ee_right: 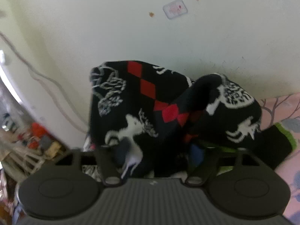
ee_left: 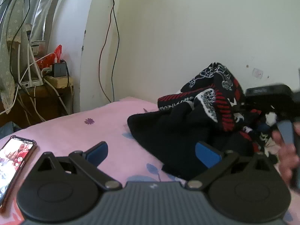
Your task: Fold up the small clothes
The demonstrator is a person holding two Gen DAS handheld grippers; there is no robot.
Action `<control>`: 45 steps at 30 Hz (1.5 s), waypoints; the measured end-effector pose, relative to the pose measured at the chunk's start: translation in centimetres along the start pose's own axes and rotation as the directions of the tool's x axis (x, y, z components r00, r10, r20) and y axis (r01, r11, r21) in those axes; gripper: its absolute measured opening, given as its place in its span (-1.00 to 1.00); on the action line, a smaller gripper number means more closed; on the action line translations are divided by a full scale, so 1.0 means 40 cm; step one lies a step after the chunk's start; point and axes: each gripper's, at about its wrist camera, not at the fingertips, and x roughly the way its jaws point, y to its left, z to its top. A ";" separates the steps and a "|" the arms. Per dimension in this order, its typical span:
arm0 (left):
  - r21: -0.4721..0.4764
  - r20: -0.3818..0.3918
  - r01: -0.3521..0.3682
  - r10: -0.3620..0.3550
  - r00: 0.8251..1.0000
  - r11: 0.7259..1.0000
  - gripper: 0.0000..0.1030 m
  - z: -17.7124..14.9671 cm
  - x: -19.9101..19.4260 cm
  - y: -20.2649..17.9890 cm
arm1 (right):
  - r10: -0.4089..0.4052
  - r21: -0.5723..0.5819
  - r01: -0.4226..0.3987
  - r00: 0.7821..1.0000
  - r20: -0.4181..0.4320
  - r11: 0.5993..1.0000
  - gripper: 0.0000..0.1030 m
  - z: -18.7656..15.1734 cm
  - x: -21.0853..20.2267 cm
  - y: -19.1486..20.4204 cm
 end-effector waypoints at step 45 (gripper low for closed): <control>0.095 -0.306 0.383 -0.339 0.889 0.919 -0.74 -0.021 0.035 -0.326 | 0.064 0.205 -0.091 0.989 0.134 0.974 0.31 -0.388 -0.918 -0.525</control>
